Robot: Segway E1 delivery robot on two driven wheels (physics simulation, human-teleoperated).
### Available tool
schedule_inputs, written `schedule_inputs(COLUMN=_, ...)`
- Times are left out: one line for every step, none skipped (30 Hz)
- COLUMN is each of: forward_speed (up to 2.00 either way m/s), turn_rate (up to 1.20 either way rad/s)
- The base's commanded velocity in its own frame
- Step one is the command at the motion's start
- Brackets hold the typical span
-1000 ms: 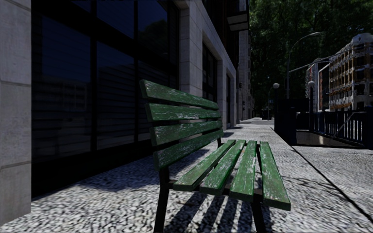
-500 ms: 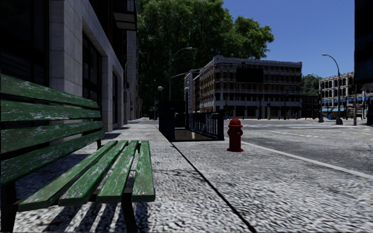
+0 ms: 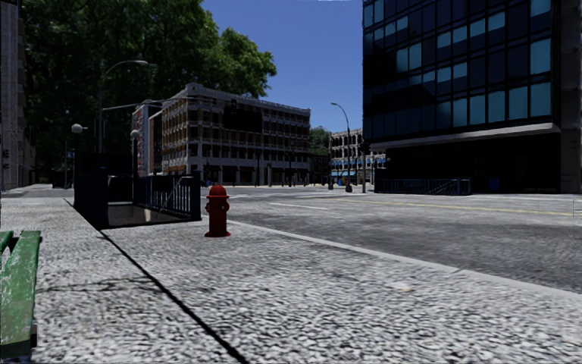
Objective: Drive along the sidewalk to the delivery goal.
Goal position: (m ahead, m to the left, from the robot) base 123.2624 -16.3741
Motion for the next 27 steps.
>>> schedule_inputs(forward_speed=1.14, turn_rate=0.0)
schedule_inputs(forward_speed=1.24, turn_rate=0.0)
schedule_inputs(forward_speed=1.24, turn_rate=0.0)
schedule_inputs(forward_speed=1.38, turn_rate=0.0)
schedule_inputs(forward_speed=1.47, turn_rate=0.0)
schedule_inputs(forward_speed=1.5, turn_rate=0.0)
schedule_inputs(forward_speed=1.5, turn_rate=0.0)
schedule_inputs(forward_speed=1.5, turn_rate=0.0)
schedule_inputs(forward_speed=1.5, turn_rate=0.0)
schedule_inputs(forward_speed=1.5, turn_rate=0.0)
schedule_inputs(forward_speed=1.5, turn_rate=0.0)
schedule_inputs(forward_speed=1.5, turn_rate=0.0)
schedule_inputs(forward_speed=1.5, turn_rate=0.0)
schedule_inputs(forward_speed=1.5, turn_rate=0.0)
schedule_inputs(forward_speed=1.5, turn_rate=0.0)
schedule_inputs(forward_speed=1.5, turn_rate=0.0)
schedule_inputs(forward_speed=1.5, turn_rate=0.0)
schedule_inputs(forward_speed=1.49, turn_rate=0.0)
schedule_inputs(forward_speed=1.41, turn_rate=0.0)
schedule_inputs(forward_speed=1.3, turn_rate=0.0)
schedule_inputs(forward_speed=1.3, turn_rate=0.0)
schedule_inputs(forward_speed=1.2, turn_rate=0.0)
schedule_inputs(forward_speed=1.09, turn_rate=0.0)
schedule_inputs(forward_speed=1.05, turn_rate=0.05)
schedule_inputs(forward_speed=1.05, turn_rate=0.05)
schedule_inputs(forward_speed=1.04, turn_rate=0.5)
schedule_inputs(forward_speed=1.04, turn_rate=0.67)
